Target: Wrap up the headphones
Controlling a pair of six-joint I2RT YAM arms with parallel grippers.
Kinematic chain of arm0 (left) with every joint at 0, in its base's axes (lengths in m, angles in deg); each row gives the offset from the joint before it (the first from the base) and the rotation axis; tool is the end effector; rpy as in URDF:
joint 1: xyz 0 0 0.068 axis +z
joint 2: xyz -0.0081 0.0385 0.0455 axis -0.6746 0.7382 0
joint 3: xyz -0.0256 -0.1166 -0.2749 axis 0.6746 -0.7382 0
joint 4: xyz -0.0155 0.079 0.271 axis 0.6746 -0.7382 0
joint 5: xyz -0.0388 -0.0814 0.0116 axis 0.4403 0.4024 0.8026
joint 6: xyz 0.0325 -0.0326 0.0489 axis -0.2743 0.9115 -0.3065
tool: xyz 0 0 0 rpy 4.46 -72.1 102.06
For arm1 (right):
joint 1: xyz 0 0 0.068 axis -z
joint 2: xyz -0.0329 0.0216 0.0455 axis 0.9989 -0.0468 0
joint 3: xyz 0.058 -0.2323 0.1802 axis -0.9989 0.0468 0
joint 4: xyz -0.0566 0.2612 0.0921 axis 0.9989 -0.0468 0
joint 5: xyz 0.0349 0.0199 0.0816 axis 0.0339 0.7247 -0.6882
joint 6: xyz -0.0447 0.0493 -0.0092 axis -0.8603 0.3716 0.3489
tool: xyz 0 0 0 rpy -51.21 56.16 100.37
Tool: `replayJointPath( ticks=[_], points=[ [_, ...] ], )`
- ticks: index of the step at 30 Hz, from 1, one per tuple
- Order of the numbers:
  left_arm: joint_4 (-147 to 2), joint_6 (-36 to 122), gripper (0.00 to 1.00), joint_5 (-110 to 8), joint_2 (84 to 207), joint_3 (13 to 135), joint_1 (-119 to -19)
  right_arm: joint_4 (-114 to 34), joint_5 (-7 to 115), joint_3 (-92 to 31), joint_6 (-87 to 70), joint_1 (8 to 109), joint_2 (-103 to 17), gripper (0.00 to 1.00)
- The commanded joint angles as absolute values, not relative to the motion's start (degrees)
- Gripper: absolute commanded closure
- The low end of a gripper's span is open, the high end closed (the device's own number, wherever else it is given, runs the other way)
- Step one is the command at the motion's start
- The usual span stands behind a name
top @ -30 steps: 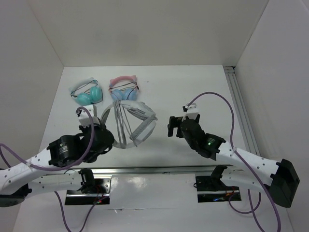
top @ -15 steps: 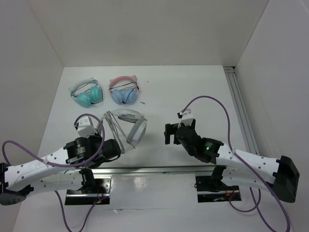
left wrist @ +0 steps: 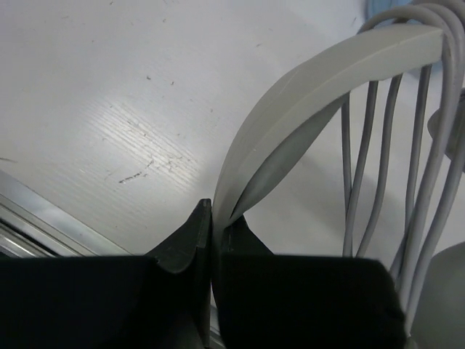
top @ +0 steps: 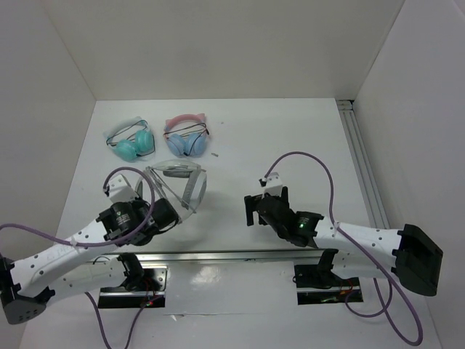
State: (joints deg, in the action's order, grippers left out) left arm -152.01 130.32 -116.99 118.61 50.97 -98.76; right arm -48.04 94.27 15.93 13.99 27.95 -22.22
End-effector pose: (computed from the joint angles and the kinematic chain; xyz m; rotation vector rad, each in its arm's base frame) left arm 0.1022 -0.0717 0.2957 -0.9017 1.9109 -0.0013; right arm 0.1411 0.1807 0.2040 -0.2684 2.1290 0.2457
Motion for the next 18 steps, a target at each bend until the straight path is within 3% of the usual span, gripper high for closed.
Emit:
replayJointPath(
  ticks=[1, 6, 18],
  points=[
    [-134.62, 112.30, 1.00, -115.35, 119.33, 51.12, -90.61, -42.78, 93.95, 16.05, 15.17, 26.51, -23.53, 0.00],
    [-113.58, 92.09, 1.00, -103.74, 115.91, 46.97, -74.54, -42.25, 93.95, 15.53, 15.17, 25.44, -23.54, 0.00],
    [-107.06, 88.38, 1.00, -86.33, 122.76, 44.61, -56.06, -41.20, 93.95, 14.99, 14.03, 23.25, -26.44, 0.00]
  ],
)
